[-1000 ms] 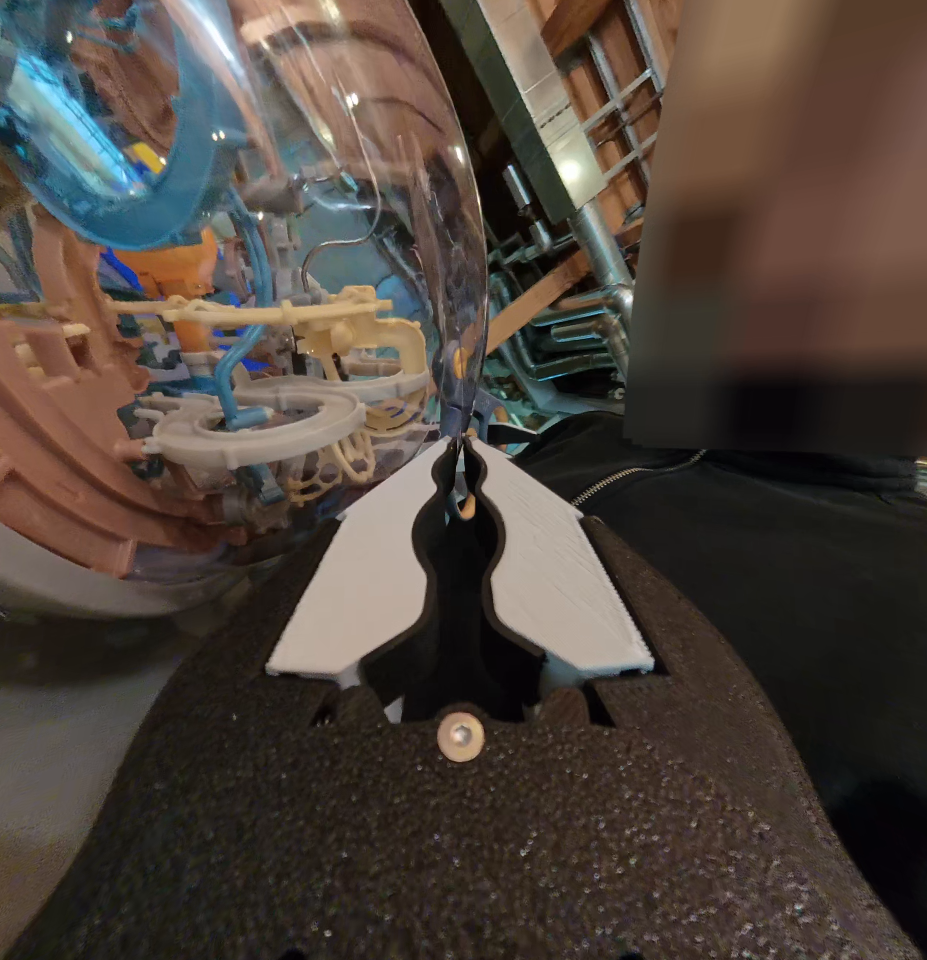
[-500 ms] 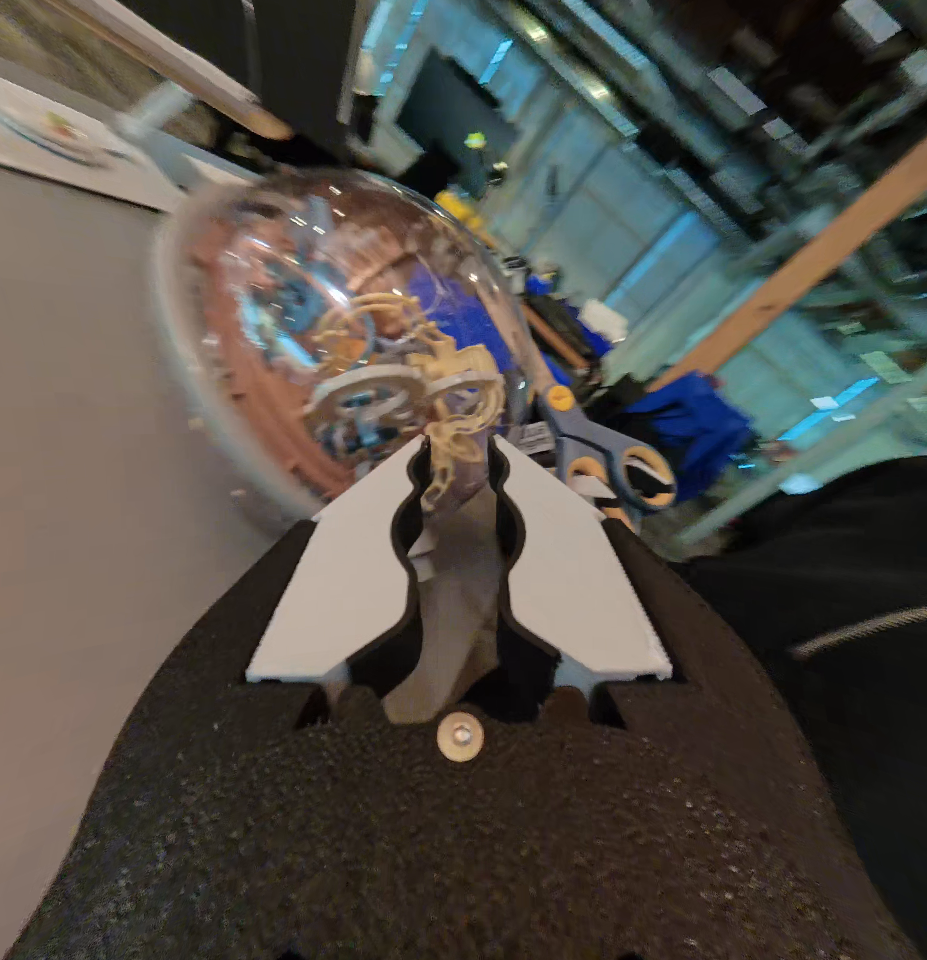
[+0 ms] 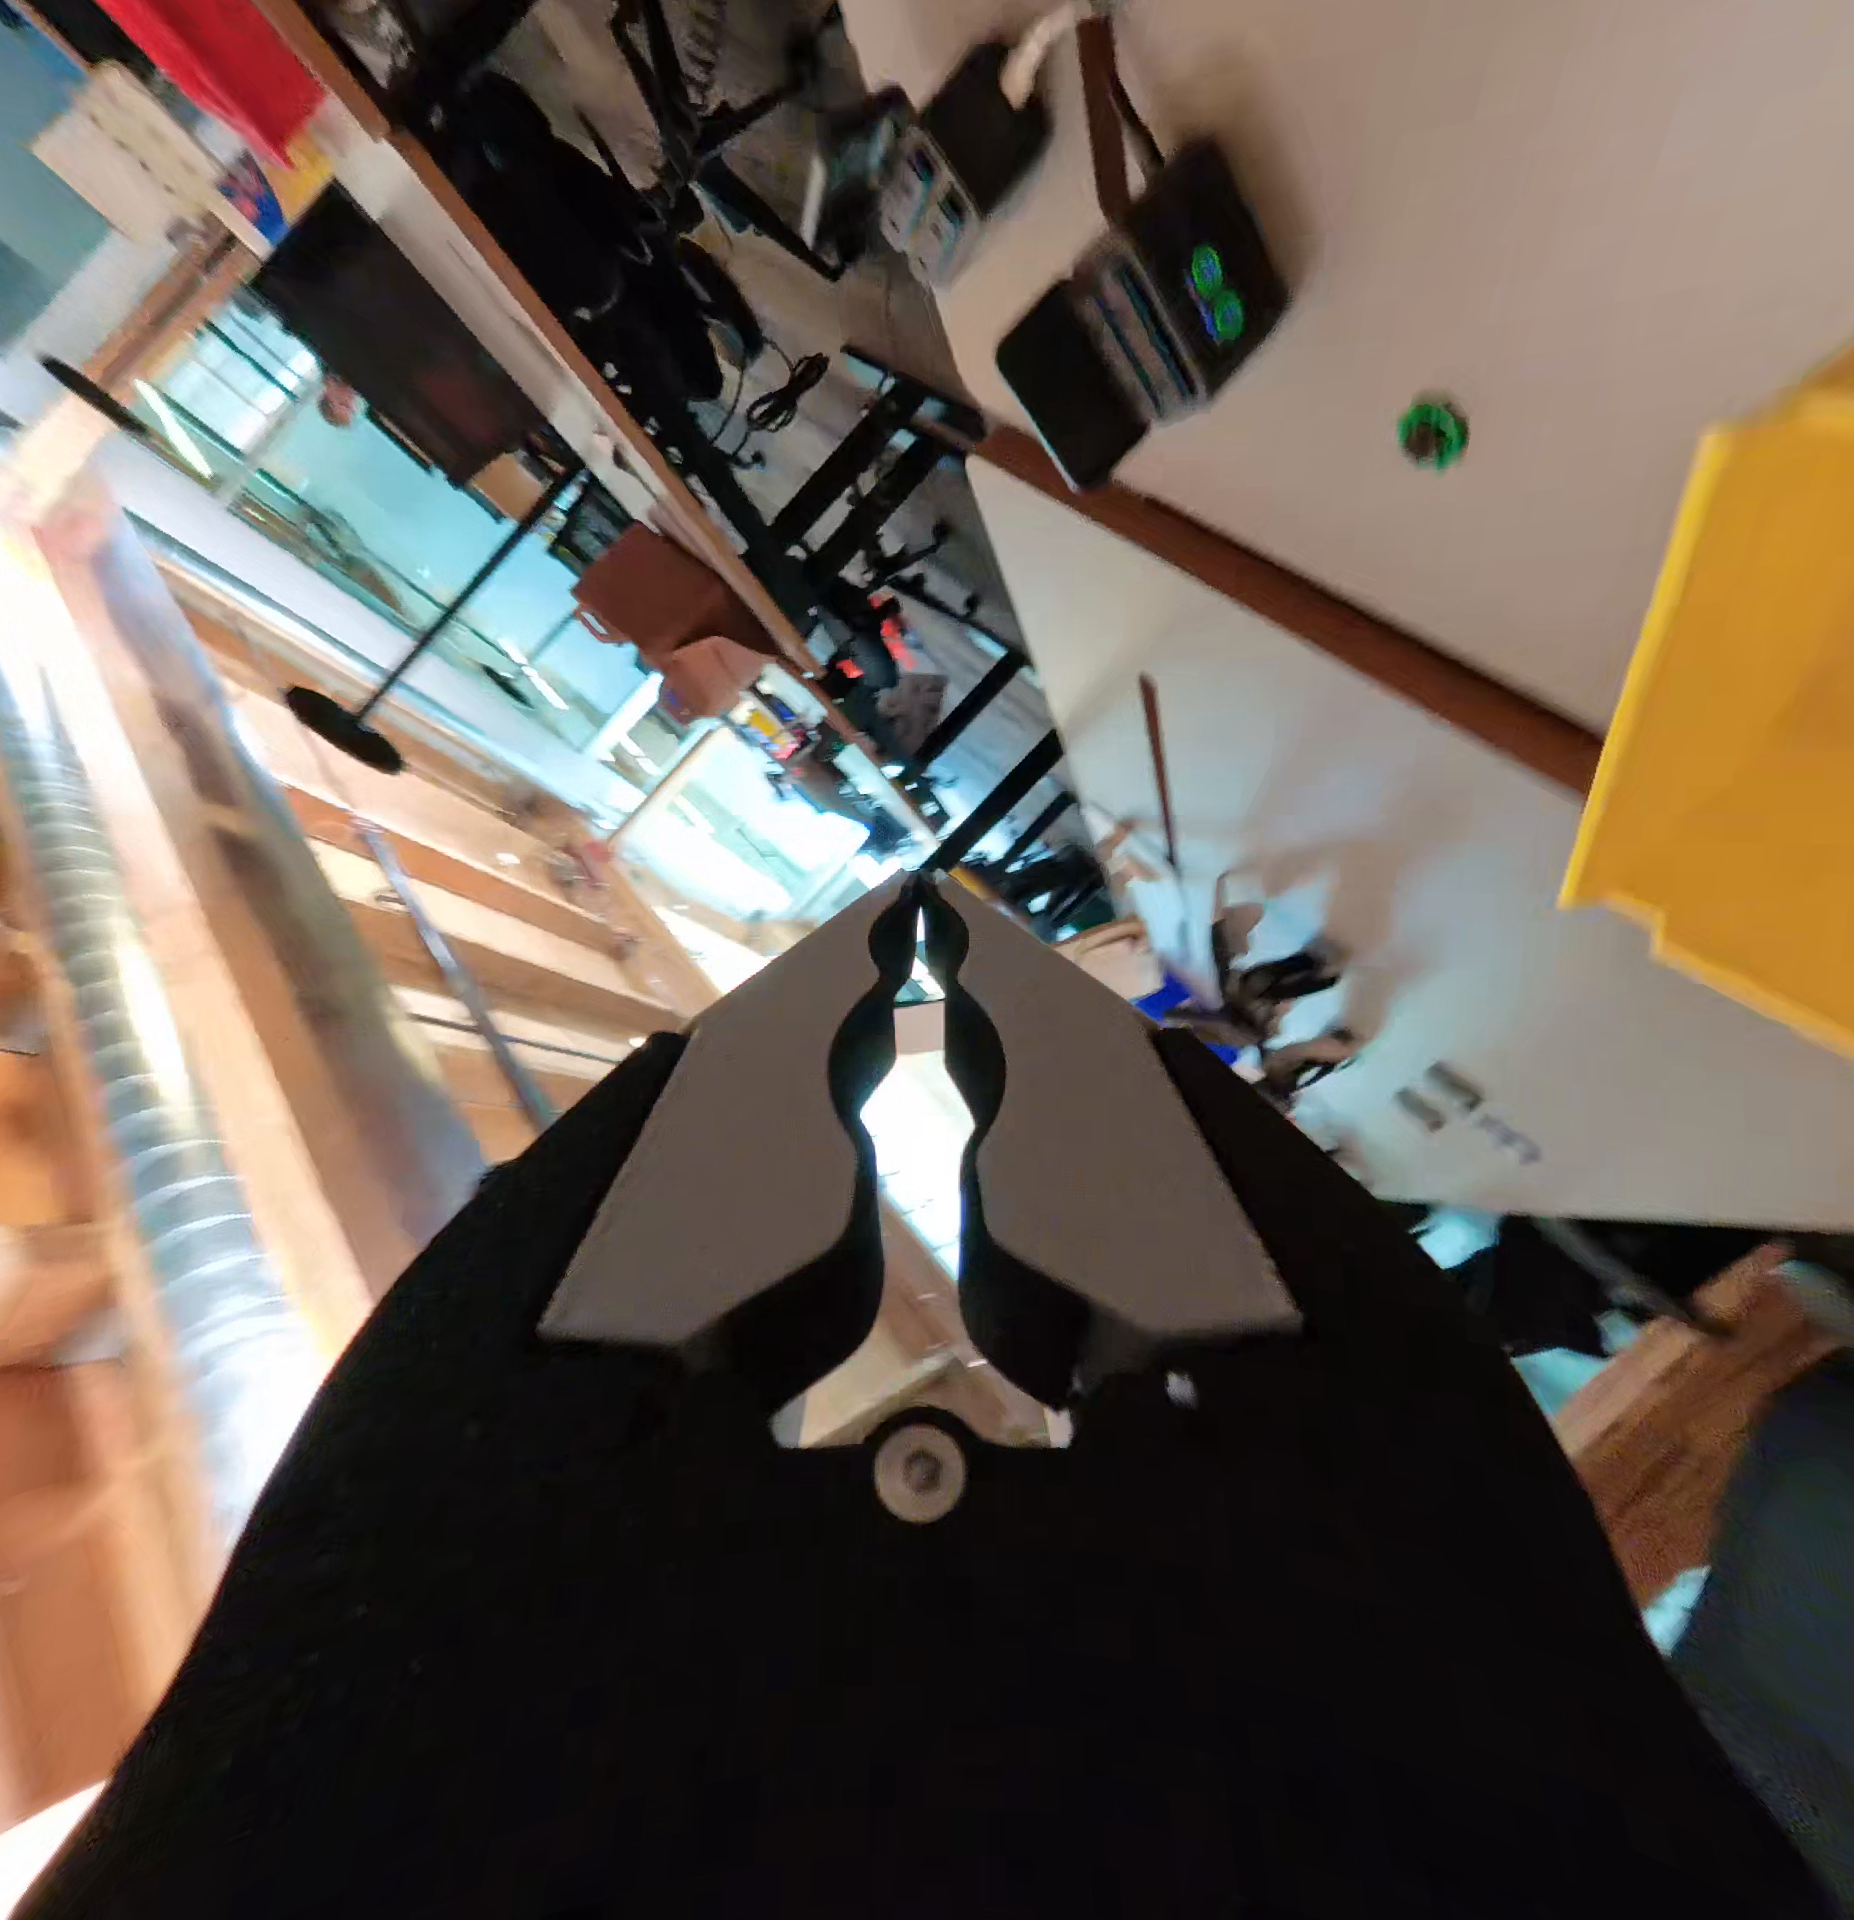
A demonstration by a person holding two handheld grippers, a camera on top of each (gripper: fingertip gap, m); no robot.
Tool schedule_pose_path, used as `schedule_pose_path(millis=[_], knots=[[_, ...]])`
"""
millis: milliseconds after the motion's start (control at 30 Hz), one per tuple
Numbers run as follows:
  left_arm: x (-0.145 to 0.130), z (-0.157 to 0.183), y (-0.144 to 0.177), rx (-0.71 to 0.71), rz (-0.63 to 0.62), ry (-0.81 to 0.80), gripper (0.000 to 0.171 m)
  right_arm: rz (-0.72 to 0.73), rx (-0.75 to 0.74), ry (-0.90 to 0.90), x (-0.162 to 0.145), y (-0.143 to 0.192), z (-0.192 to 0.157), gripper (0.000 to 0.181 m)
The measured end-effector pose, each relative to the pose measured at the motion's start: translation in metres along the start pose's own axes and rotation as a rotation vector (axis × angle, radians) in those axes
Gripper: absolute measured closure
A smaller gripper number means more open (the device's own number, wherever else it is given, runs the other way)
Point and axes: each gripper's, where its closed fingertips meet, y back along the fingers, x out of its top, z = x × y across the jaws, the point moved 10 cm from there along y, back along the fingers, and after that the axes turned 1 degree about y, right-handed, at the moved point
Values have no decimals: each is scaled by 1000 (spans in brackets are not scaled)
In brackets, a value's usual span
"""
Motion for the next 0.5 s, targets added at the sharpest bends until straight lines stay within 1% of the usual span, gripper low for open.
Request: schedule_pose_path(millis=[33, 67, 100, 133, 167, 200, 233, 300, 333, 433, 500], knots=[[9, -8, -5, -43, 6, 61, 171, -2, -13, 6, 1, -2, 2, 155], [18, -12, -10, -77, -18, 99, 171, -1, -31, 8, 1, -4, 5, 155], [28, -12, -14, -112, -80, 105, 171, -3, -47, 4, 1, -6, 7, 155], [38, -7, -17, -138, -151, 60, 171, -5, -58, 7, 2, -6, 8, 155], [49, -2, -15, -128, -203, -4, 171, -4, -66, 14, 2, -6, 8, 155], [60, 0, -9, -85, -218, -36, 171, 1, -66, 13, 2, -5, 8, 155], [73, 1, 0, -49, -195, -24, 171, 7, -59, 10, 2, -4, 8, 155], [100, 3, 22, -6, -56, 39, 171, 15, -50, 10, 3, -2, 8, 155], [109, 5, 32, 15, -7, 48, 171, 23, -44, 9, 4, 0, 9, 155], [125, 11, 50, 52, 19, 70, 171, 63, -13, -8, 6, 4, 10, 155], [136, 15, 57, 55, 86, 99, 171, 80, -6, -15, 7, 7, 10, 155]])
